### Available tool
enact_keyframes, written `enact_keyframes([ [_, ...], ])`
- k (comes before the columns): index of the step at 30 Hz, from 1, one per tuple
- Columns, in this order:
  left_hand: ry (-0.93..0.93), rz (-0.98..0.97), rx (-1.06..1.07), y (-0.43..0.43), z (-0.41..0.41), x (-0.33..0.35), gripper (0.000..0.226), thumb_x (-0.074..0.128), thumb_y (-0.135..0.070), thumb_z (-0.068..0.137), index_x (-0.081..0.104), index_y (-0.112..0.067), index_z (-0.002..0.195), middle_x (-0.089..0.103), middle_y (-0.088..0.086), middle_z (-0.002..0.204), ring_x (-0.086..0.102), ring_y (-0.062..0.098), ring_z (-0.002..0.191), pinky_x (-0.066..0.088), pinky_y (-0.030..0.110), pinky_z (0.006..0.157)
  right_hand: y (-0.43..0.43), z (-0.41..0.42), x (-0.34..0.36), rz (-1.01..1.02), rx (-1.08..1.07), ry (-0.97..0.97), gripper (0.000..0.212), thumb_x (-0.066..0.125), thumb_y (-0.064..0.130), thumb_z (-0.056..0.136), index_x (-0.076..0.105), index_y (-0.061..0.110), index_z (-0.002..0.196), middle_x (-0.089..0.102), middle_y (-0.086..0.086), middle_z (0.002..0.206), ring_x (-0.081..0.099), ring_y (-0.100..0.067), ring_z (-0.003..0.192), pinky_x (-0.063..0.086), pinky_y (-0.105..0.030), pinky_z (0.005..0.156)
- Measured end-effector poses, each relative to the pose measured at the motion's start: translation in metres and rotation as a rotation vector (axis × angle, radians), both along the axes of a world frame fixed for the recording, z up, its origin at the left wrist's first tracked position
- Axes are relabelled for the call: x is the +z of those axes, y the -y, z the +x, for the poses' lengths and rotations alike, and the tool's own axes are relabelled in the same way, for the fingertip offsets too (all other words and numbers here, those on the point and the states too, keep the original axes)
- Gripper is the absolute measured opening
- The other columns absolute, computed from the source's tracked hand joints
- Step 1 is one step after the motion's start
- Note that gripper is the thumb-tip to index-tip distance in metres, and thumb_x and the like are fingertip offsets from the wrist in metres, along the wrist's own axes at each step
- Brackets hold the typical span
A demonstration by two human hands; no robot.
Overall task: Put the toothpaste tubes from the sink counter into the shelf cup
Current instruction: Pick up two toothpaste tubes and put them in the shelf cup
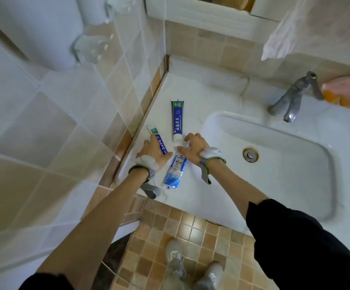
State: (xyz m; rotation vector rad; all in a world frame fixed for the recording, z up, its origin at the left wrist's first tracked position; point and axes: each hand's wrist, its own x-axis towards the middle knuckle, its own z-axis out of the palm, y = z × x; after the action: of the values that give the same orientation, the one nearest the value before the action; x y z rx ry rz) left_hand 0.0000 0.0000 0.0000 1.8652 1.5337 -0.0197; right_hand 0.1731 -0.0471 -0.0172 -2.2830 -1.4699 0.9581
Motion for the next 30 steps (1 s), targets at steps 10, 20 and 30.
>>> enact_keyframes([
  [10, -0.122, -0.072, 0.001, -0.011, 0.007, -0.011, 0.066, 0.072, -0.041, 0.079, 0.038, -0.011, 0.128, 0.060, 0.014, 0.125, 0.061, 0.036, 0.112, 0.053, 0.047, 0.093, -0.006, 0.001, 0.003, -0.143, -0.027, -0.004, 0.030, 0.062, 0.037, 0.086, 0.046, 0.021, 0.105, 0.059, -0.003, 0.110, 0.063, -0.027, 0.093, 0.057, -0.048, 0.084],
  [20, -0.175, -0.054, -0.004, -0.012, 0.005, 0.020, 0.056, 0.070, -0.028, 0.081, 0.039, -0.006, 0.123, 0.058, 0.018, 0.125, 0.060, 0.038, 0.113, 0.052, 0.043, 0.091, -0.007, 0.012, 0.033, -0.130, -0.139, -0.107, 0.032, 0.073, 0.029, 0.075, 0.056, 0.020, 0.100, 0.057, -0.007, 0.112, 0.065, -0.029, 0.095, 0.060, -0.046, 0.083],
  [30, -0.221, 0.155, -0.087, -0.015, -0.006, 0.073, 0.024, 0.054, -0.025, 0.089, 0.063, -0.005, 0.099, 0.069, 0.018, 0.104, 0.067, 0.036, 0.092, 0.052, 0.035, 0.073, -0.006, 0.019, 0.087, -0.101, -0.105, -0.109, 0.024, 0.077, 0.028, 0.078, 0.065, 0.007, 0.083, 0.074, -0.009, 0.079, 0.074, -0.024, 0.067, 0.064, -0.039, 0.061],
])
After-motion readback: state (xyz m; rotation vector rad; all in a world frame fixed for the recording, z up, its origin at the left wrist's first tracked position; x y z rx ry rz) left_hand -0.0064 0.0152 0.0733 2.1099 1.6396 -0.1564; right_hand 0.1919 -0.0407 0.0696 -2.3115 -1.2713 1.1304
